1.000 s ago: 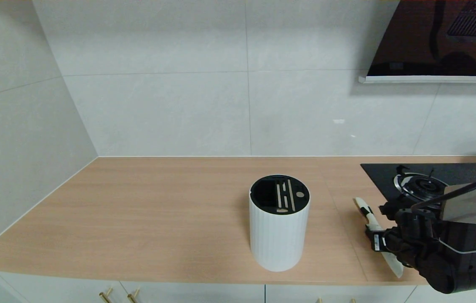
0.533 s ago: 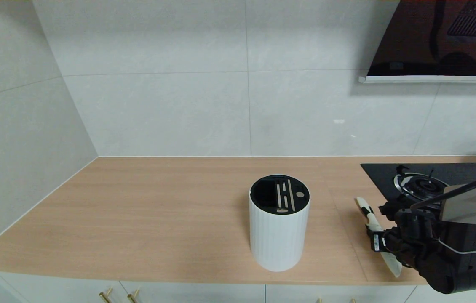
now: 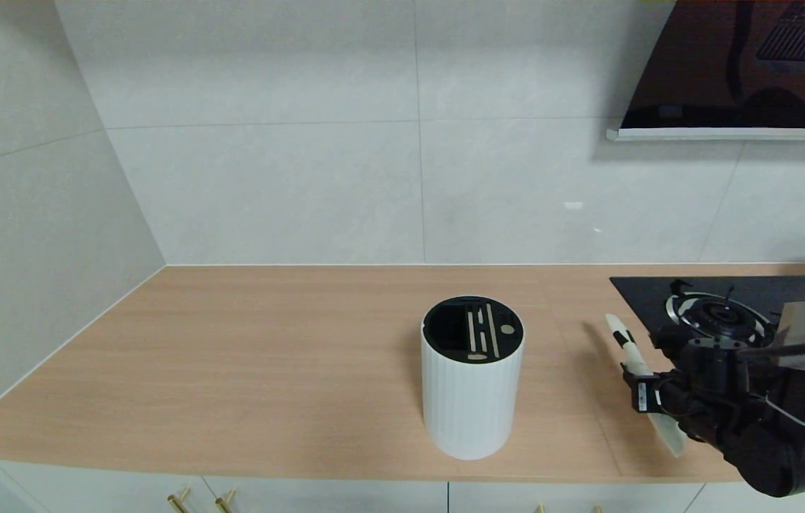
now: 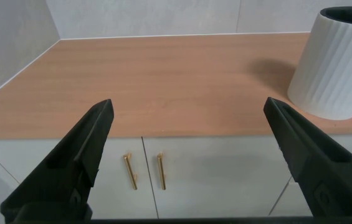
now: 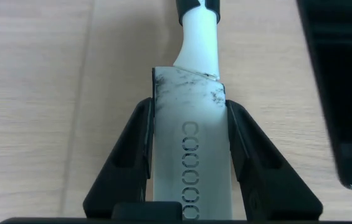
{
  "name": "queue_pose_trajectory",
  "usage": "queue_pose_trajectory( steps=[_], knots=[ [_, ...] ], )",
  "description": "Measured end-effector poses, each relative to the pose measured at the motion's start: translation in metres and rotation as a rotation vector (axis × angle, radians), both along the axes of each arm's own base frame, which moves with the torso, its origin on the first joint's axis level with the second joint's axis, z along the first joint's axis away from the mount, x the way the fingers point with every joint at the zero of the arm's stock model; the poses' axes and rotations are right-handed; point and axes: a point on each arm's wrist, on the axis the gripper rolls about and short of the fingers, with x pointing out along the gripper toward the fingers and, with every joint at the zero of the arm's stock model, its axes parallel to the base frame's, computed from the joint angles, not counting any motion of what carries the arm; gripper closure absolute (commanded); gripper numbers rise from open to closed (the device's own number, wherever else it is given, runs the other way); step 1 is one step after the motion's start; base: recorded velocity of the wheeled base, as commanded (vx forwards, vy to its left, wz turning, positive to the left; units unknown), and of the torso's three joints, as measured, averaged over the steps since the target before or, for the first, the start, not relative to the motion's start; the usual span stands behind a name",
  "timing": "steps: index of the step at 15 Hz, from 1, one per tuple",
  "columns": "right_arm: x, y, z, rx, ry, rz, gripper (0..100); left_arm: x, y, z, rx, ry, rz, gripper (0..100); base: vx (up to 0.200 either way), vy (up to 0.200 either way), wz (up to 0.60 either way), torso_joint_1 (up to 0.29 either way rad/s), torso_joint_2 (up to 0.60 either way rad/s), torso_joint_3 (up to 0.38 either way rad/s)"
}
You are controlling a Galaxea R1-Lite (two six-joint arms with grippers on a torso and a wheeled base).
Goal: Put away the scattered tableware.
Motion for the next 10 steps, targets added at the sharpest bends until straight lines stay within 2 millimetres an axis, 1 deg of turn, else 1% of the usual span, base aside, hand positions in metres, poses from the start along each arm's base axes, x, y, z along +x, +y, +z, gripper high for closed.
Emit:
queue_pose_trajectory(
  steps=[2,4,5,6,8,10],
  knots=[
    [-0.01,0.01,0.021,0.005,-0.042,0.033,100,0.0,0.0,0.002,0.001,-0.023,0.0,0,0.0,0.0,0.0,0.0,0.0,0.0],
    [-0.023,0.021,0.044,0.012,-0.087,0.076,100,-0.001,0.0,0.011,0.003,-0.094,-0.021,0,0.0,0.0,0.0,0.0,0.0,0.0],
    [-0.03,0.026,0.053,0.016,-0.105,0.098,100,-0.002,-0.001,0.014,0.004,-0.101,-0.041,0,0.0,0.0,0.0,0.0,0.0,0.0],
    [-0.037,0.032,0.064,0.02,-0.122,0.121,100,-0.005,-0.002,0.022,0.008,-0.113,-0.092,0,0.0,0.0,0.0,0.0,0.0,0.0],
    [-0.049,0.045,0.085,0.022,-0.161,0.177,100,-0.011,-0.005,0.045,0.012,-0.108,-0.216,0,0.0,0.0,0.0,0.0,0.0,0.0],
    [-0.05,0.058,0.107,0.036,-0.232,0.224,100,-0.009,-0.007,0.08,0.011,-0.078,-0.326,0,0.0,0.0,0.0,0.0,0.0,0.0]
  ],
)
